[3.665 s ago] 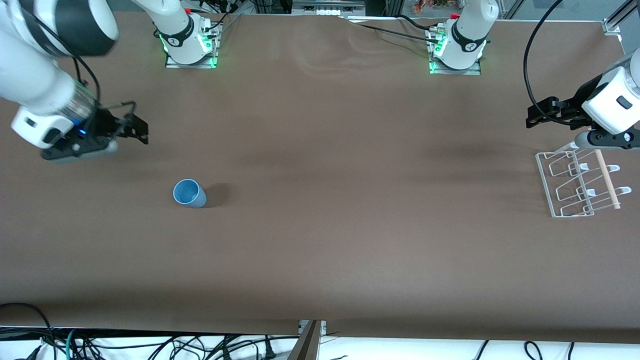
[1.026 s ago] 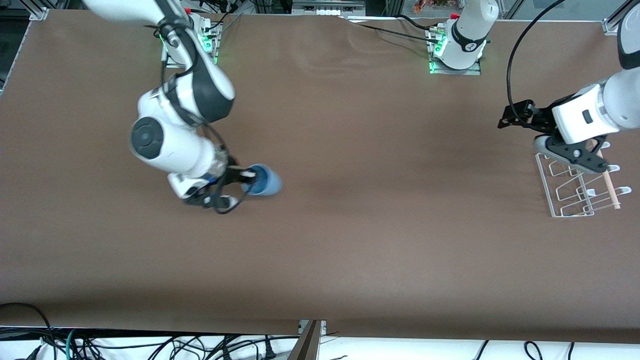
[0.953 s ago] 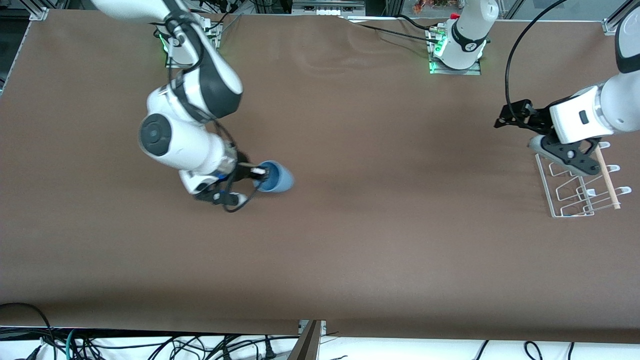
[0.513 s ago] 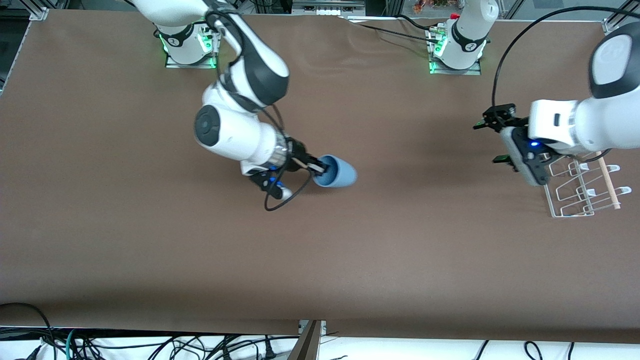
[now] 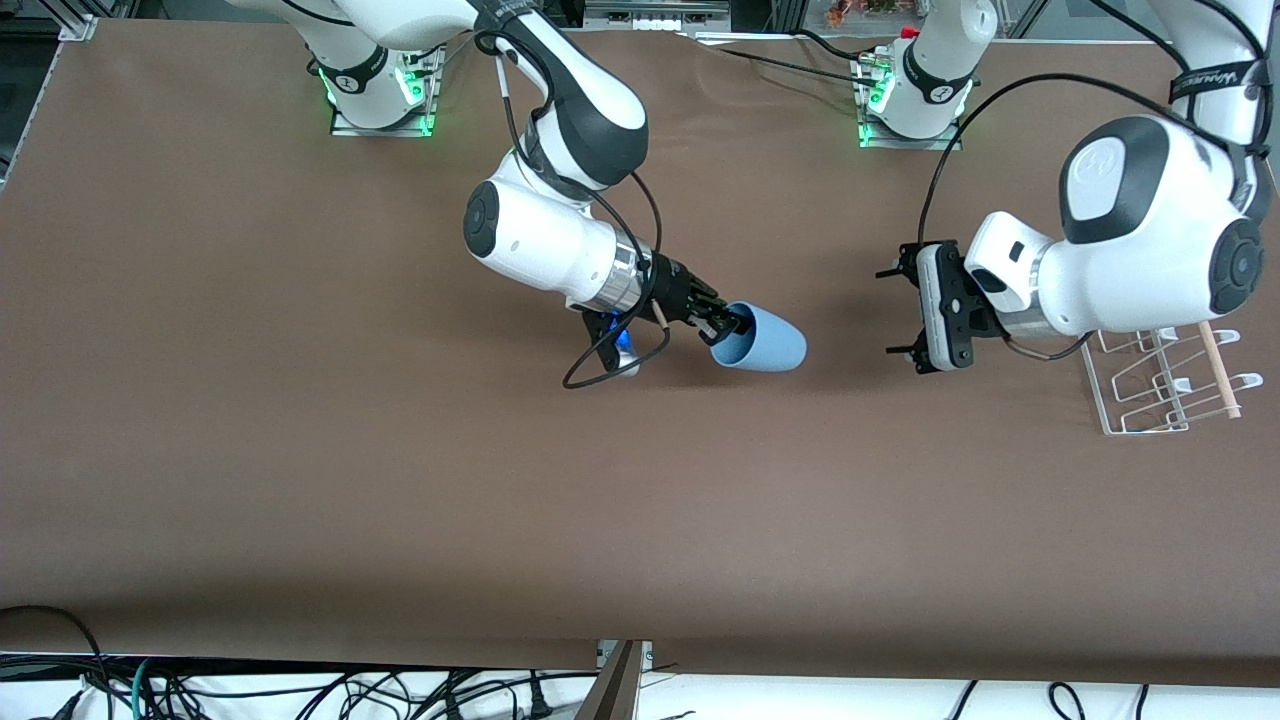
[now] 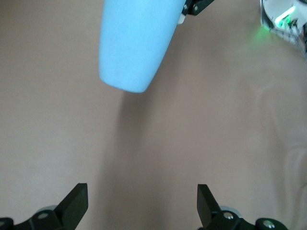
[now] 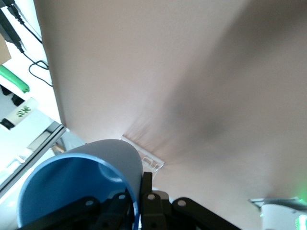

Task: Transfer cup to left arm and place on rack
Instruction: 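Lift the cup with the right gripper while the left gripper approaches, then close the left gripper on the cup held by the right gripper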

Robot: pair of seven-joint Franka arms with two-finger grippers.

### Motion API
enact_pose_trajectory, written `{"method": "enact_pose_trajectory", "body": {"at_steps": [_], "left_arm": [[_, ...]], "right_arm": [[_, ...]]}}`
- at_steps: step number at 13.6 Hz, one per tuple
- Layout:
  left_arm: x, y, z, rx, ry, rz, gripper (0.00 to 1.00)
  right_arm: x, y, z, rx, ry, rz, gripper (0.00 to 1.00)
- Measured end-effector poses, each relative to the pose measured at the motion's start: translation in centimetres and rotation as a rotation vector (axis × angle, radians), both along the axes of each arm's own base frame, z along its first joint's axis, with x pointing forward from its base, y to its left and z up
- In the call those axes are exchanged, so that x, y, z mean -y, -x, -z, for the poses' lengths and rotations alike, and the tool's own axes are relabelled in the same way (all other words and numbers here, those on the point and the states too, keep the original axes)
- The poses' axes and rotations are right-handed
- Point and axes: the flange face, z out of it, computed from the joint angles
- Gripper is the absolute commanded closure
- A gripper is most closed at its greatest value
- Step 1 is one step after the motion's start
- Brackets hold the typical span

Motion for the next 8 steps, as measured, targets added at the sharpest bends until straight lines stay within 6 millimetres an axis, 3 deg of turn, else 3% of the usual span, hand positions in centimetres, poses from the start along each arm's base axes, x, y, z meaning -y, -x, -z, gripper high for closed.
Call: {"method": "enact_pose_trajectory", "body": {"at_steps": [8], "left_arm": [[2.6, -1.6, -1.4, 0.267, -0.007, 0.179, 0.00]], "right_arm": [[-0.4, -0.7, -3.4, -0.121, -0.082, 0.136, 1.00]]}}
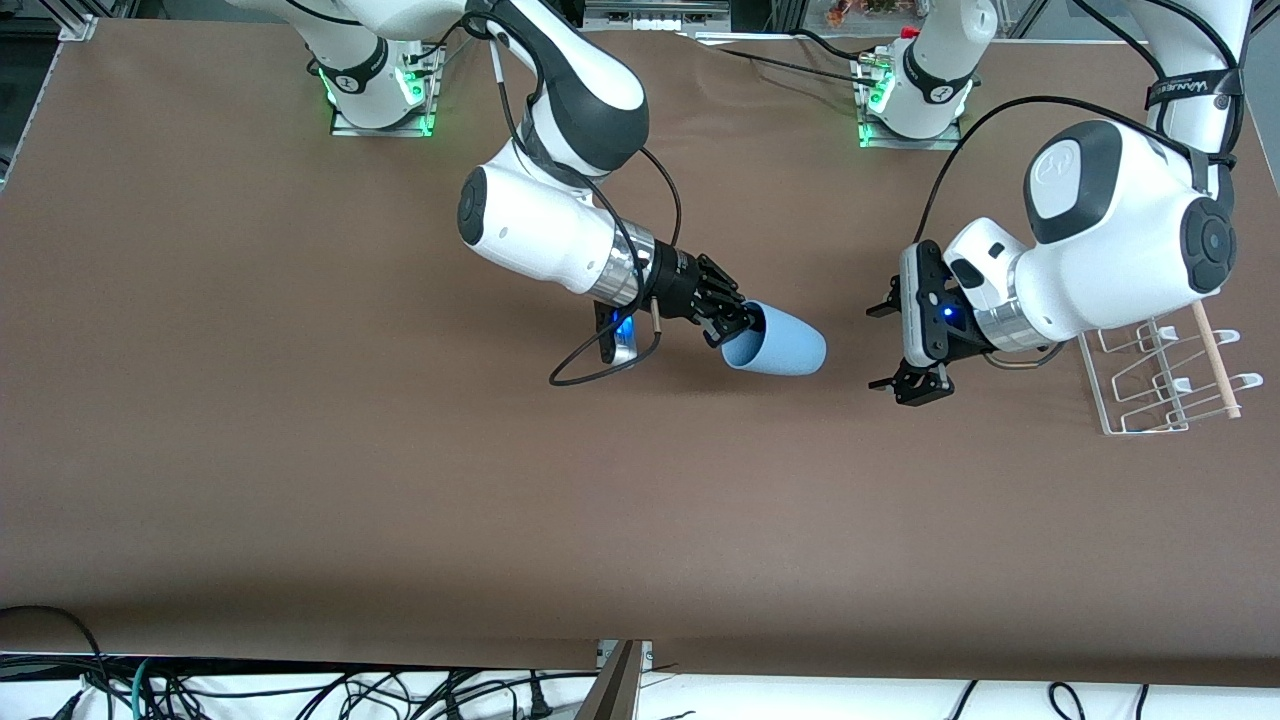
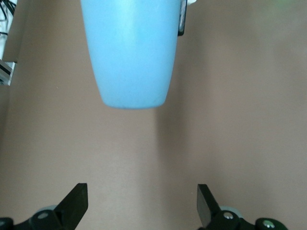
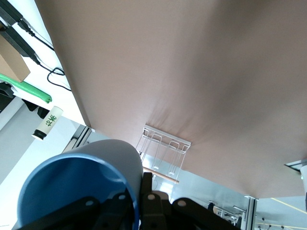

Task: Transfer cup to left arm and place on rack
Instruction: 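Close the left gripper on the cup held by the right gripper, then open the right gripper and pull the left gripper away with the cup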

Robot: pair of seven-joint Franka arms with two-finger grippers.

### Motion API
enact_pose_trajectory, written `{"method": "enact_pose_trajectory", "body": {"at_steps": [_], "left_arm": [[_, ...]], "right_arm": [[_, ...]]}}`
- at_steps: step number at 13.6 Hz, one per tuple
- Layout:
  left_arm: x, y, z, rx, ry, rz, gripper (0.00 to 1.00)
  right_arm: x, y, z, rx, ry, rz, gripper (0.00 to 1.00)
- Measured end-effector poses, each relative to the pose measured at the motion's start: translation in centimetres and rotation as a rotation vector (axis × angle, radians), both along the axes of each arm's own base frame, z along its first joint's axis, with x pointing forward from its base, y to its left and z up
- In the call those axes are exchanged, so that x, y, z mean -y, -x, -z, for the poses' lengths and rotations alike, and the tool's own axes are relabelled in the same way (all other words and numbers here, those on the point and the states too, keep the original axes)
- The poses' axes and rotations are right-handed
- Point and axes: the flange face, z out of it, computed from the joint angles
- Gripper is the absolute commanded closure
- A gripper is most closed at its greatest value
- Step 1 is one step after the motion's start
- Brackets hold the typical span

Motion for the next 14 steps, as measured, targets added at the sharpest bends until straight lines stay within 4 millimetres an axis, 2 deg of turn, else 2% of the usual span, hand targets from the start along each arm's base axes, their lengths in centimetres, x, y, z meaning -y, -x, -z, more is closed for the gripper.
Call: {"method": "enact_pose_trajectory", "body": {"at_steps": [3, 5, 9, 11, 14], "left_arm": [[0.5, -0.6, -1.9, 0.052, 0.009, -0.006, 0.00], [1.2, -0.8, -2.2, 0.036, 0.014, -0.071, 0.00], [5.1, -0.1, -3.1, 0.028, 0.039, -0.096, 0.00], [6.1, 0.0, -3.9, 0.041, 0.047, -0.096, 0.00], [7.2, 0.3, -3.7, 0.033, 0.052, -0.084, 0.00]], "right_arm": [[-0.2, -0.1, -1.2, 0.005, -0.018, 0.008, 1.00], [-0.2, -0.1, -1.4, 0.006, -0.021, 0.009, 1.00], [-0.5, 0.2, -1.5, -0.003, -0.023, 0.009, 1.00], [-0.6, 0.3, -1.5, -0.004, -0.023, 0.008, 1.00], [-0.6, 0.3, -1.5, -0.004, -0.023, 0.008, 1.00]]}}
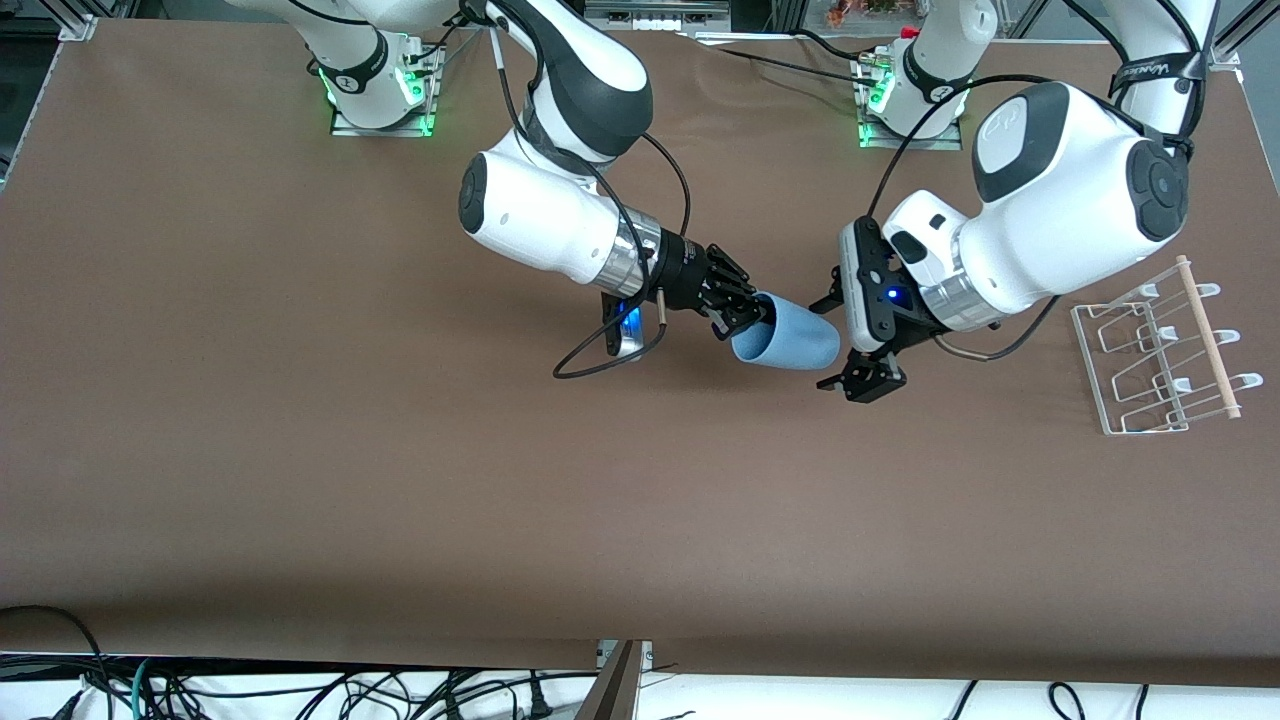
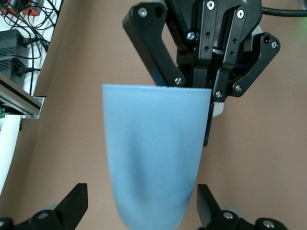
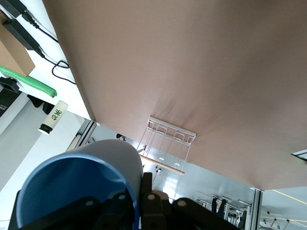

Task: Transfer cup to left arm and place on rack
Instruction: 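Open the right gripper and pull the left gripper away with the cup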

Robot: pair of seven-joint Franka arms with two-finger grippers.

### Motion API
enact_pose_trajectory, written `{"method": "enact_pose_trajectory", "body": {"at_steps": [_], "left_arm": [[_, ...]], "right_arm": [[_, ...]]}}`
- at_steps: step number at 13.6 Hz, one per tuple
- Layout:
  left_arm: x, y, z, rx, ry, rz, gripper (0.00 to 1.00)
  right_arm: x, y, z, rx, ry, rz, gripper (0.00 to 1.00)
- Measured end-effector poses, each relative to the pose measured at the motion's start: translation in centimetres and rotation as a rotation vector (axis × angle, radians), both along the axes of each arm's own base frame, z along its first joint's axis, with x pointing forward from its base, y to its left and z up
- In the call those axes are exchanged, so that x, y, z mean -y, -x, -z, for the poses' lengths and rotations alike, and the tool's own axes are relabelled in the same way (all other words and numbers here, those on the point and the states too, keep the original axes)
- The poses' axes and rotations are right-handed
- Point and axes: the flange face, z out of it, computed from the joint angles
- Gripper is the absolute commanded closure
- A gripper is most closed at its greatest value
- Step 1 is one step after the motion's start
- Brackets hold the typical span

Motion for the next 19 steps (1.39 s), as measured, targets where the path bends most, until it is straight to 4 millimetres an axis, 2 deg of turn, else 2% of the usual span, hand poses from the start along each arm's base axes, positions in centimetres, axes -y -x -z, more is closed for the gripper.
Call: {"method": "enact_pose_trajectory", "body": {"at_steps": [2, 3, 4, 7, 8, 9, 11, 12, 13, 15, 19], "left_arm": [[1.3, 0.4, 0.5, -0.018, 0.006, 0.007, 0.01], [1.8, 0.5, 0.6, -0.026, 0.007, 0.005, 0.19], [2.0, 0.6, 0.7, -0.029, 0.008, 0.005, 0.27], [1.9, 0.5, 0.5, -0.020, 0.006, -0.004, 0.72], [1.9, 0.5, 0.5, -0.020, 0.006, -0.004, 0.90], [1.9, 0.5, 0.5, -0.020, 0.006, -0.004, 1.00], [1.7, 0.4, 0.5, -0.022, 0.005, -0.009, 1.00], [1.3, 0.3, 0.6, -0.025, 0.002, -0.015, 1.00], [0.7, 0.0, 0.6, -0.027, -0.001, -0.025, 1.00], [-1.8, -0.7, 1.0, -0.046, -0.018, -0.057, 1.00], [-10.3, -2.2, 0.6, -0.082, -0.124, -0.107, 1.00]], "right_arm": [[0.0, 0.0, 0.0, 0.000, 0.000, 0.000, 1.00], [0.0, 0.0, 0.0, 0.000, 0.000, 0.000, 1.00], [0.0, 0.0, 0.0, 0.000, 0.000, 0.000, 1.00], [-0.1, 0.0, 0.0, -0.007, -0.001, 0.003, 1.00], [0.0, 0.0, 0.0, -0.009, -0.002, 0.004, 1.00], [-0.1, 0.0, 0.0, -0.009, -0.002, 0.005, 0.91], [0.0, 0.0, 0.0, -0.009, -0.002, 0.006, 0.14], [0.0, 0.0, 0.0, -0.007, -0.002, 0.009, 0.00], [0.1, -0.1, -0.1, -0.006, -0.002, 0.011, 0.00], [0.4, -0.4, -0.3, 0.000, -0.003, 0.017, 0.00], [3.0, -2.4, -1.9, 0.017, 0.022, 0.000, 0.00]]}}
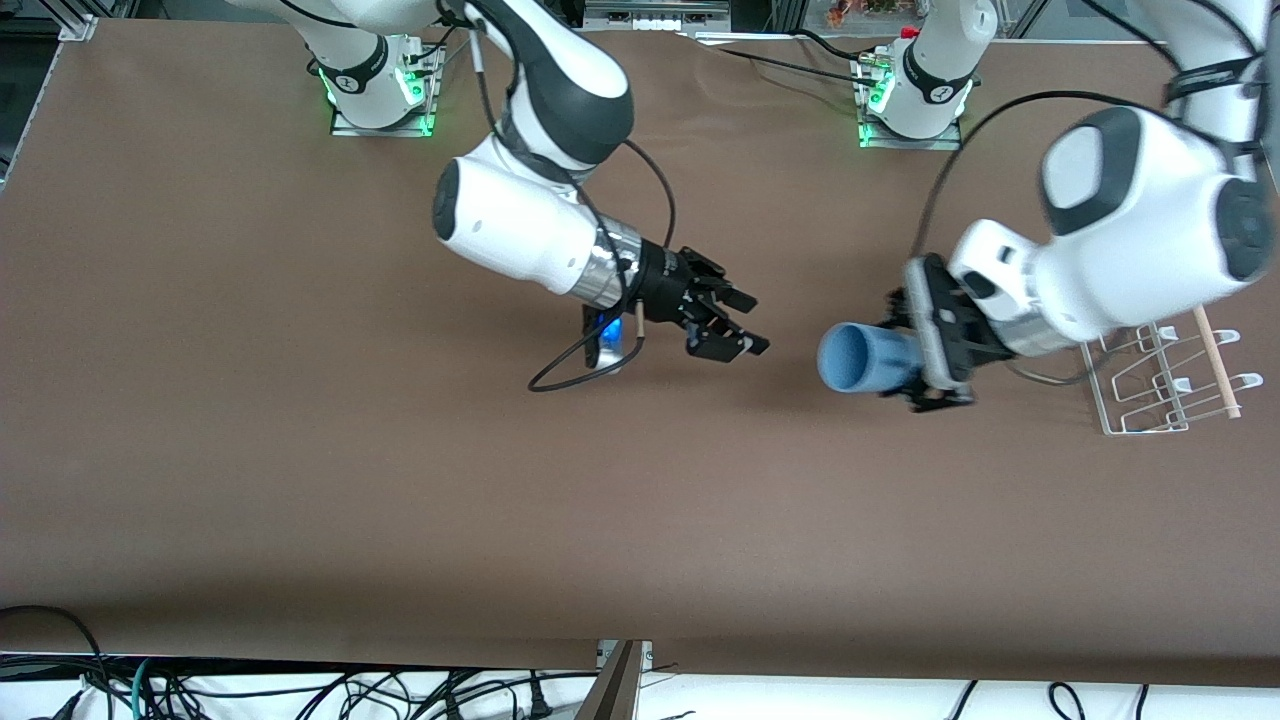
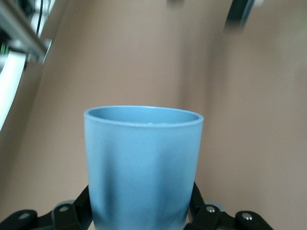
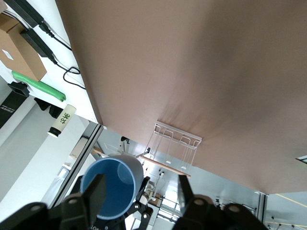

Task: Transfer cup to left arm and place on rack
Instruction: 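Carry the cup to the rack with the left gripper while the right gripper retracts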

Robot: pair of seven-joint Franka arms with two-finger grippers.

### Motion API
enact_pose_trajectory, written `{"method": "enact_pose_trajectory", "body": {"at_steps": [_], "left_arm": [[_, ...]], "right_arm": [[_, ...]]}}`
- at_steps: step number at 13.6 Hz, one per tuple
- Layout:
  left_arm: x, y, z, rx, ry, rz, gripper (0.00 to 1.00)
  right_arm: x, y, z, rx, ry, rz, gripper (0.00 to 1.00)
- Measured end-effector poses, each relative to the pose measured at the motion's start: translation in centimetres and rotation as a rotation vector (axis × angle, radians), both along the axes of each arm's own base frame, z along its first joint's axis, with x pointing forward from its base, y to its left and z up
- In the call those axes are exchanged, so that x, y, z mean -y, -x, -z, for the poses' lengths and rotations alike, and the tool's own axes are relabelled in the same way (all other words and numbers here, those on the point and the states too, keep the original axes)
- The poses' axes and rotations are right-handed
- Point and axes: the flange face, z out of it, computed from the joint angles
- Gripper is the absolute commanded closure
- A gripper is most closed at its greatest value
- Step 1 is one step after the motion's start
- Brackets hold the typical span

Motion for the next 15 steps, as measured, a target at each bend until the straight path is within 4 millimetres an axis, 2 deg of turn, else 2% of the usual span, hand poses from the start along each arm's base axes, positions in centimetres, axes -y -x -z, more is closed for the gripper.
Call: {"method": "enact_pose_trajectory", "body": {"at_steps": [2, 5, 8, 10, 12, 15], "left_arm": [[-3.7, -0.4, -0.3, 0.026, -0.118, 0.044, 1.00], [-7.1, -0.6, -0.1, 0.057, -0.409, 0.146, 1.00], [-11.1, -0.4, 0.0, 0.012, -0.741, 0.216, 1.00], [-15.0, -0.2, 0.5, -0.041, -0.920, 0.229, 1.00], [-19.2, -0.1, 2.4, -0.100, -1.068, 0.219, 1.00], [-25.2, -0.8, 8.0, -0.169, -1.208, 0.212, 1.00]], "right_arm": [[2.4, -1.0, -1.9, 0.011, 0.046, -0.048, 0.00], [7.4, -1.6, -4.8, 0.031, 0.157, -0.202, 0.00], [14.2, -1.4, -6.2, 0.076, 0.225, -0.386, 0.00], [19.2, -0.9, -6.7, 0.118, 0.248, -0.483, 0.00], [24.0, 0.3, -6.6, 0.186, 0.311, -0.589, 0.00], [30.4, 2.8, -6.1, 0.305, 0.470, -0.794, 0.00]]}}
